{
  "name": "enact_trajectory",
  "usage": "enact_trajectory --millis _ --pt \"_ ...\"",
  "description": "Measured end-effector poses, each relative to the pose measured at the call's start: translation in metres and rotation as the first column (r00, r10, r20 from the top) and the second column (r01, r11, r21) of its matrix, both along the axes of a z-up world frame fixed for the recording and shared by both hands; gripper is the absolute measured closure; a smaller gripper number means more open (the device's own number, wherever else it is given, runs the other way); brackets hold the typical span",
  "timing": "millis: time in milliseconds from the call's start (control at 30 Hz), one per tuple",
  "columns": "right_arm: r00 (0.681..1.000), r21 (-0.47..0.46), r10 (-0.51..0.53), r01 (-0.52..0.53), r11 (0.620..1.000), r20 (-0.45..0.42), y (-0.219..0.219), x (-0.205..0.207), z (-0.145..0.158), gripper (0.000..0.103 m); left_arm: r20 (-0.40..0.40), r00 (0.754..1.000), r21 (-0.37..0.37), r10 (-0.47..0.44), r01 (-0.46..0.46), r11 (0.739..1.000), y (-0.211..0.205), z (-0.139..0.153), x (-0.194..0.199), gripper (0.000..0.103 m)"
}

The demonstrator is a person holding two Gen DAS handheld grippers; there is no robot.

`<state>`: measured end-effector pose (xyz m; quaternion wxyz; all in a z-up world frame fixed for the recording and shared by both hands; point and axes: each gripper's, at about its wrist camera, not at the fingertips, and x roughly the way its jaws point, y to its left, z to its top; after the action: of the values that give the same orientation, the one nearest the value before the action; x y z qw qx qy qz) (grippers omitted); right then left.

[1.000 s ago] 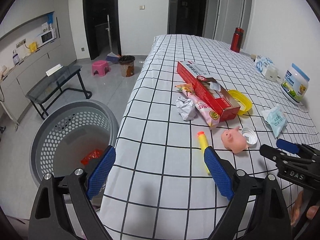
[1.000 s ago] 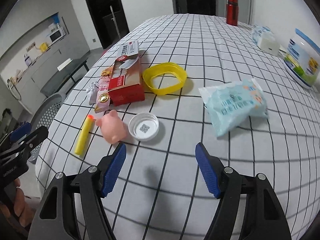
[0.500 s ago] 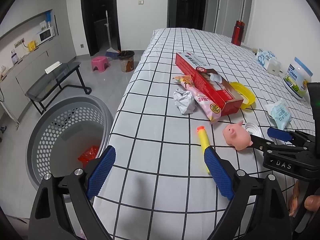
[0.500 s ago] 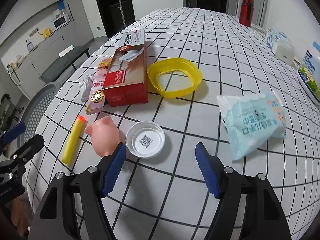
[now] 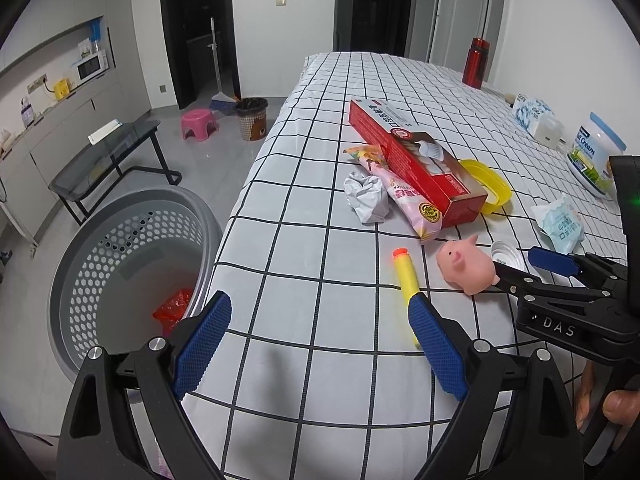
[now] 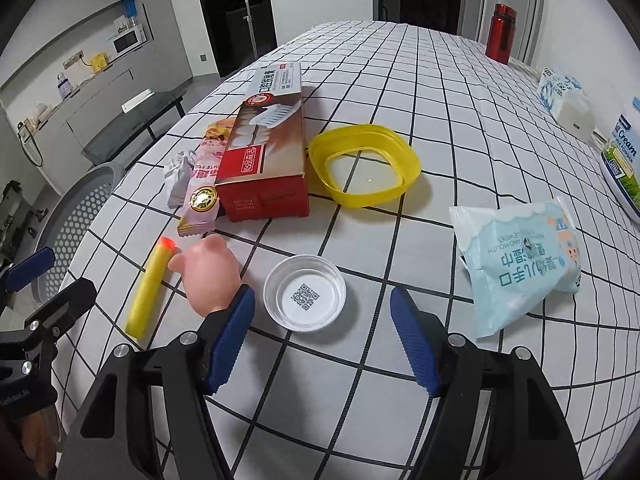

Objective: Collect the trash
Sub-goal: 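Grasp the white bottle cap with the right tool while the left tool grasps the yellow dart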

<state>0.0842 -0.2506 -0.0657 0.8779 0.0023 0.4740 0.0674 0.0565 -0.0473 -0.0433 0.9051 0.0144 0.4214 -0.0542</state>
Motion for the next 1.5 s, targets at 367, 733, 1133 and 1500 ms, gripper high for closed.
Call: enact_trajectory --millis 367,733,1133,1500 --pt "0.999 -0.018 0.031 -0.031 0.999 0.022 0.005 -0.004 0.002 0.064 -0.005 1.000 0.004 -0.005 0.005 1.000 -0.006 0.000 0.000 0.015" --pt "0.998 0.062 -0.023 0.019 0.998 0.065 -0.015 -0.012 0.014 0.064 -0.021 0.999 -0.005 -0.028 0.028 1.000 -0.015 -0.005 0.003 0.013" --pt "0.995 0.160 -0.070 0.056 0.985 0.078 -0.036 -0.017 0.015 0.064 -0.062 0.997 0.007 -0.043 0.044 0.999 -0.035 -0.024 0.016 0.013" --pt "0.994 0.197 -0.080 0.064 0.978 0.074 -0.043 -0.019 0.016 0.064 -0.054 0.994 0.020 -0.092 0.093 0.995 -0.051 -0.025 0.015 0.060"
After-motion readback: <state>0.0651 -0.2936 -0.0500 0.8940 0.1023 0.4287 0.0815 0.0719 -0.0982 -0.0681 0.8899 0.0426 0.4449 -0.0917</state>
